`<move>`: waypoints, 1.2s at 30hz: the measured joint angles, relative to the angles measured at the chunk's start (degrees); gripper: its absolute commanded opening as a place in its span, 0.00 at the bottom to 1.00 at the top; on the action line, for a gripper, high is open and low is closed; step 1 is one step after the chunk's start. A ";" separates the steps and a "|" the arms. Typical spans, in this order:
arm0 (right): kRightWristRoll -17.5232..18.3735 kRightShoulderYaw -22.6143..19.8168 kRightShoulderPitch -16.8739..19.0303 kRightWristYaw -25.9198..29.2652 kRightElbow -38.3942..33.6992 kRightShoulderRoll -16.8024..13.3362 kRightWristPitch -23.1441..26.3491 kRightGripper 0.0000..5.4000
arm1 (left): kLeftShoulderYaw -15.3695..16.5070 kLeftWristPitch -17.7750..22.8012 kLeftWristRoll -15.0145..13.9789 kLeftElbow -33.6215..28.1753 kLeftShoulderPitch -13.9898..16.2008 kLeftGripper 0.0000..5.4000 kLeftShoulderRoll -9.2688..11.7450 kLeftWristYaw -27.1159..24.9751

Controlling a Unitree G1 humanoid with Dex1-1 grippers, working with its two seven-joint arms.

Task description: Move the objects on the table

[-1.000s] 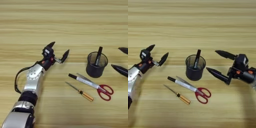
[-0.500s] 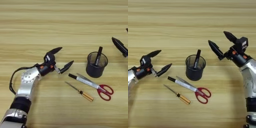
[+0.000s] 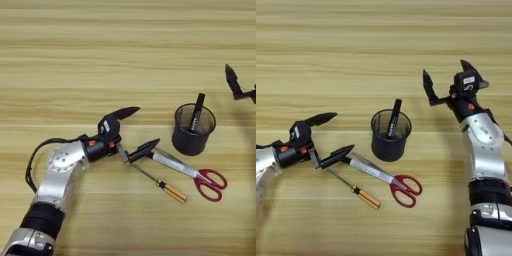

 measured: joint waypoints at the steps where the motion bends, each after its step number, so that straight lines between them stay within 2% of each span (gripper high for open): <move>1: -0.41 -0.03 -0.26 -1.41 1.44 0.02 -0.88 0.99 | -0.32 0.62 0.05 0.00 -0.02 1.00 -0.10 0.04; 5: -1.23 -0.40 -1.17 -5.05 5.20 0.16 -2.22 0.99 | -1.91 1.51 0.21 -0.01 -0.07 1.00 -0.24 -0.07; 9: -1.23 -0.75 -1.91 -6.79 7.56 0.20 -3.38 0.99 | -2.87 1.77 0.72 0.04 -0.73 1.00 -1.28 0.68; 26: -1.00 0.21 -2.23 -6.66 8.67 1.36 -4.55 0.99 | -4.67 3.69 3.54 7.37 -6.51 1.00 -4.01 1.89; 36: -0.77 0.20 -2.23 -6.20 8.66 1.36 -4.55 0.99 | -6.02 5.31 3.97 8.02 -7.06 1.00 -4.62 0.87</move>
